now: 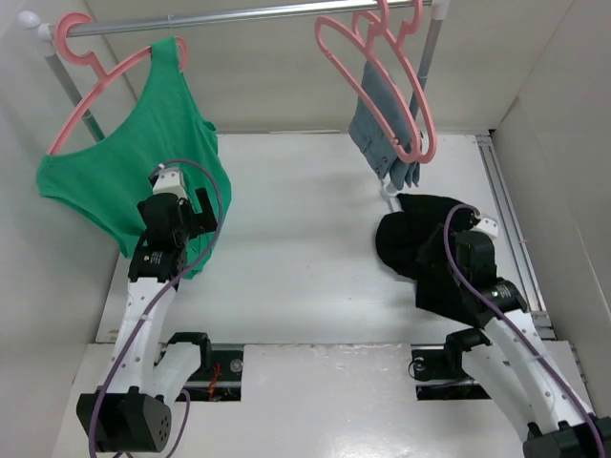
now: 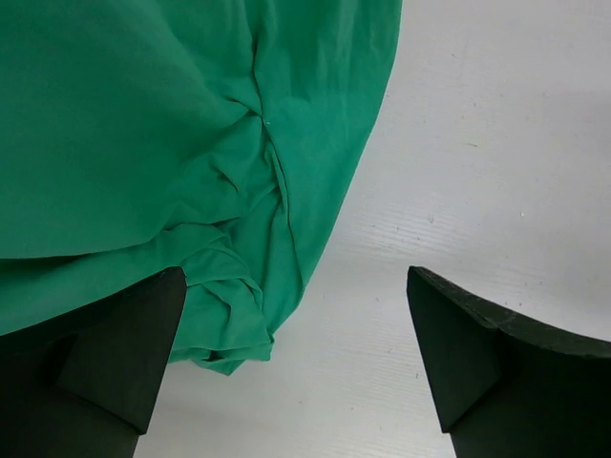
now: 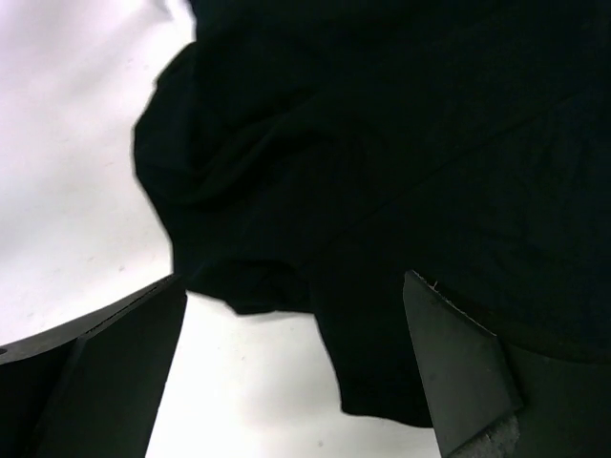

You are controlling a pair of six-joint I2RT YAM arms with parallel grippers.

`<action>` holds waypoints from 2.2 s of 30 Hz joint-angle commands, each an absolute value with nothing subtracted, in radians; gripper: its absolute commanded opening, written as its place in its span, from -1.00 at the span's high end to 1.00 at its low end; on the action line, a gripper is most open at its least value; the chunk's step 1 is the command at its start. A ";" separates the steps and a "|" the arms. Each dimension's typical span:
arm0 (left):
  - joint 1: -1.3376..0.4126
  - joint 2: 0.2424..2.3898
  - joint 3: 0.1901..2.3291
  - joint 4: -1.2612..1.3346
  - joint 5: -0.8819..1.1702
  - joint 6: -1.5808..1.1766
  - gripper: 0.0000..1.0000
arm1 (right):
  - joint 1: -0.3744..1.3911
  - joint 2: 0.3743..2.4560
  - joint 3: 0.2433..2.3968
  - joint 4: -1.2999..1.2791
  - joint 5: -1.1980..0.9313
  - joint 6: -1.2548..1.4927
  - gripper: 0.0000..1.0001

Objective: Place the t-shirt on the hanger
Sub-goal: Move the tshirt to the center of the board

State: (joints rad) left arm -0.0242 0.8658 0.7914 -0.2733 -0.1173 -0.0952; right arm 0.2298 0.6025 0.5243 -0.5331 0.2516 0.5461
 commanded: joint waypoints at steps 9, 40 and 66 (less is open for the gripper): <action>-0.028 0.844 0.861 -0.282 -0.060 -0.112 -1.00 | 0.089 1.062 0.679 -0.381 0.214 0.404 -0.94; -0.028 0.844 0.839 -0.293 0.038 0.008 -1.00 | 0.902 0.967 0.733 -0.065 -0.055 0.154 1.00; -0.028 0.853 0.839 -0.345 0.275 0.166 -1.00 | 1.253 1.440 0.994 -0.196 0.216 0.144 -0.86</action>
State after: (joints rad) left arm -0.0242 0.8646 0.8154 -0.3519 0.2073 0.1352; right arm 1.2541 1.3872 0.9947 -0.2047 0.1429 0.0834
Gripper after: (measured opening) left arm 1.000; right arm 0.939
